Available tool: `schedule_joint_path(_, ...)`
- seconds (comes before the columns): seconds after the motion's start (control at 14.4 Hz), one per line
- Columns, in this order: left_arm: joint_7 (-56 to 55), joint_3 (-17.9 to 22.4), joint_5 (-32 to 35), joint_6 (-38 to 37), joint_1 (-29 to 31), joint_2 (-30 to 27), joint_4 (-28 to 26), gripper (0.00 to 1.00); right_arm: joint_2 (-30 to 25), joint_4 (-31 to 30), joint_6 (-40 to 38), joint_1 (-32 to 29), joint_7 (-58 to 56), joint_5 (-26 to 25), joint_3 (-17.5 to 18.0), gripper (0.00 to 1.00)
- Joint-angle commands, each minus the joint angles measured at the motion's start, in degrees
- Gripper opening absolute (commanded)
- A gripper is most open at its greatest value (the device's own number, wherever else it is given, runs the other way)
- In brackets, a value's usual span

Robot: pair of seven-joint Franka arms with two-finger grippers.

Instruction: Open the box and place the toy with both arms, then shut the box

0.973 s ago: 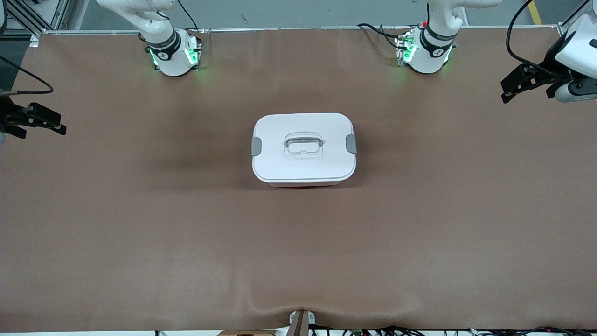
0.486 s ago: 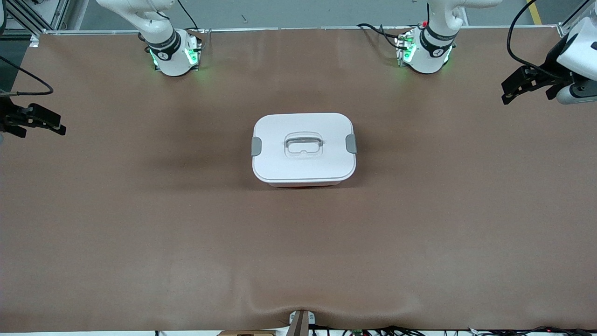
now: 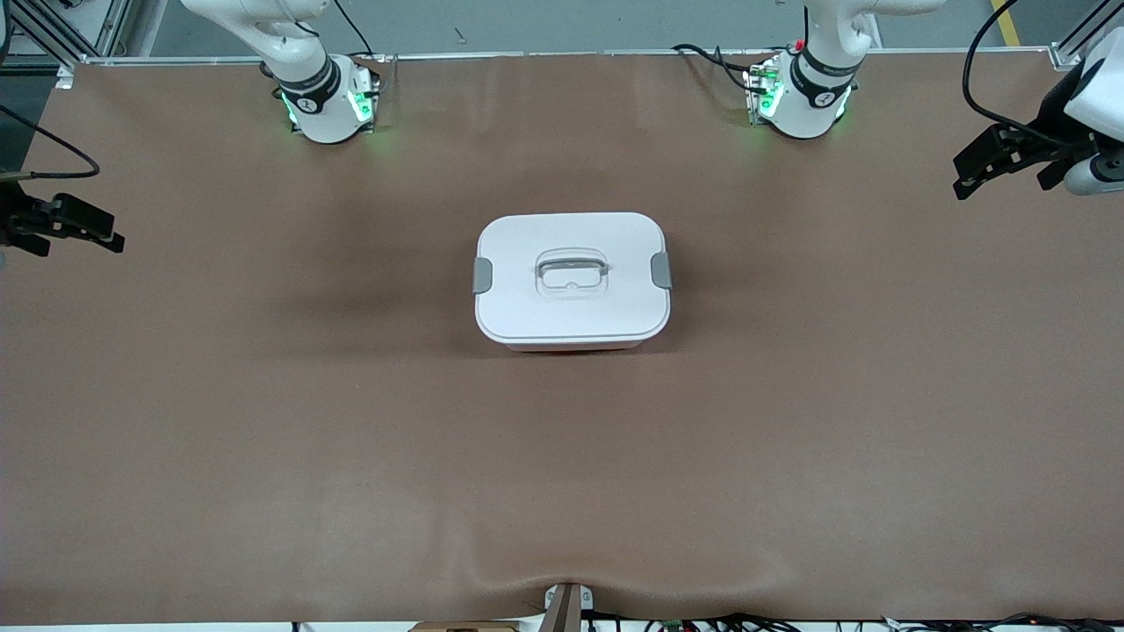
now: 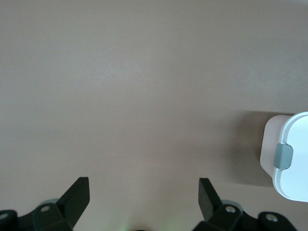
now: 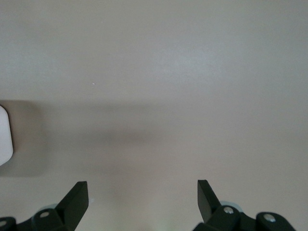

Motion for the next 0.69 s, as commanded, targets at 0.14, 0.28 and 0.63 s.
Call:
schedule_joint_path(0.14, 1.1, -0.1, -1.1, -0.5, -0.4, 1.5, 2.0, 1.0, 0.0, 1.4, -3.0, -0.1, 1.0, 0.2, -0.3, 1.0)
schedule_joint_path(0.28, 1.1, -0.2, -1.2, -0.6, -0.4, 1.5, 2.1, 1.0, 0.1, 1.3, -3.1, -0.1, 1.2, 0.1, -0.3, 1.0)
schedule_joint_path(0.63, 1.0, -0.1, -1.7, -2.1, 0.2, 1.4, 2.0, 1.0, 0.1, 1.2, -3.7, -0.4, 1.1, 0.0, -0.4, 1.0)
